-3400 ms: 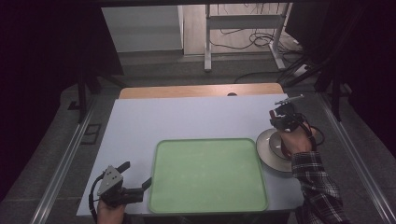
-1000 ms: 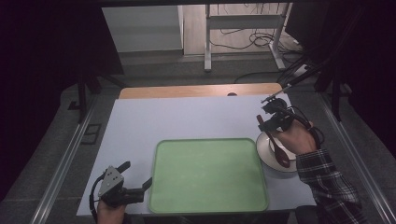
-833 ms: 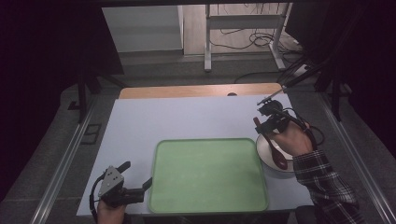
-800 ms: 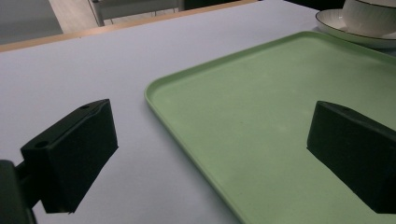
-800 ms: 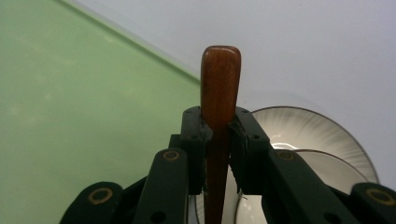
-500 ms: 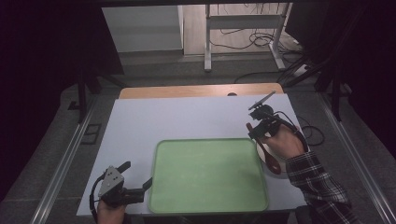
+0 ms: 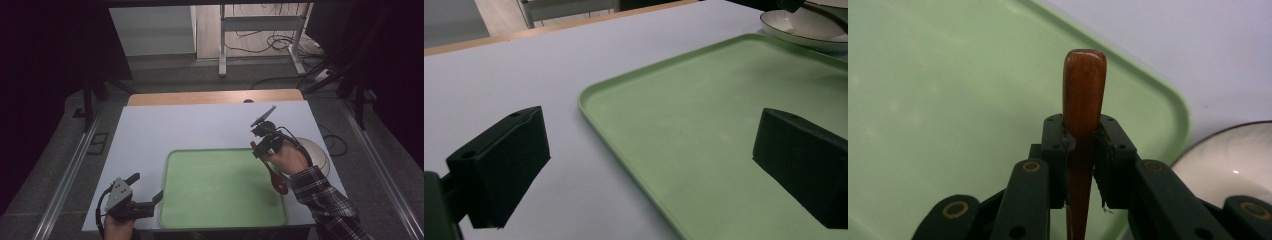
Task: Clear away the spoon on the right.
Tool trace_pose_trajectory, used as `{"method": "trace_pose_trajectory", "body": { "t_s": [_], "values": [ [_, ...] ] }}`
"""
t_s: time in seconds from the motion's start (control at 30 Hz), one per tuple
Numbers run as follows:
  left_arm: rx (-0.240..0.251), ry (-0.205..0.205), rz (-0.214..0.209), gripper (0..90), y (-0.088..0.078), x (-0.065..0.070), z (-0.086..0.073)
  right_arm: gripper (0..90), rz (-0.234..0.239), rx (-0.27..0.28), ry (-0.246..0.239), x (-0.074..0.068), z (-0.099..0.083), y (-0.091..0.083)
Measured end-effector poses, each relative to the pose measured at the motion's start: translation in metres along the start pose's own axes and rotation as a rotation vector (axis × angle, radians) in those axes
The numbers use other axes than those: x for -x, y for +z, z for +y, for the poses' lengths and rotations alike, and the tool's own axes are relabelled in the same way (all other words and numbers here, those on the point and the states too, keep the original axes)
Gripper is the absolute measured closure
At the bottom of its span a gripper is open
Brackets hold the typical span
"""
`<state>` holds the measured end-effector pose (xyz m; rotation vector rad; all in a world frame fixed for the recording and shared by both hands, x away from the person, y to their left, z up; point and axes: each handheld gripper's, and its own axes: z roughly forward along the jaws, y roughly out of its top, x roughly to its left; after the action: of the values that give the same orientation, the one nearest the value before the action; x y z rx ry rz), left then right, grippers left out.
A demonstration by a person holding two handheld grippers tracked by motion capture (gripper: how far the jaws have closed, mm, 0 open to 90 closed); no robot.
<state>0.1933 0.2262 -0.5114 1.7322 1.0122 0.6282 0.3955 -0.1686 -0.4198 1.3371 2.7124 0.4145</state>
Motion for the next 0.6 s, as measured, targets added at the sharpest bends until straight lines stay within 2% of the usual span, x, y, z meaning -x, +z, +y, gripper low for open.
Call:
{"method": "trace_pose_trajectory", "body": {
  "t_s": [0.3, 0.6],
  "values": [
    [0.001, 0.0, -0.001, 1.4, 0.0, 0.0, 0.0, 76.6, 0.019, -0.045, 0.002, -0.007, -0.002, 0.025],
    [0.002, -0.001, -0.002, 1.5, 0.0, 0.0, 0.0, 76.5, 0.029, -0.057, 0.021, -0.011, -0.005, 0.042]
  ]
}}
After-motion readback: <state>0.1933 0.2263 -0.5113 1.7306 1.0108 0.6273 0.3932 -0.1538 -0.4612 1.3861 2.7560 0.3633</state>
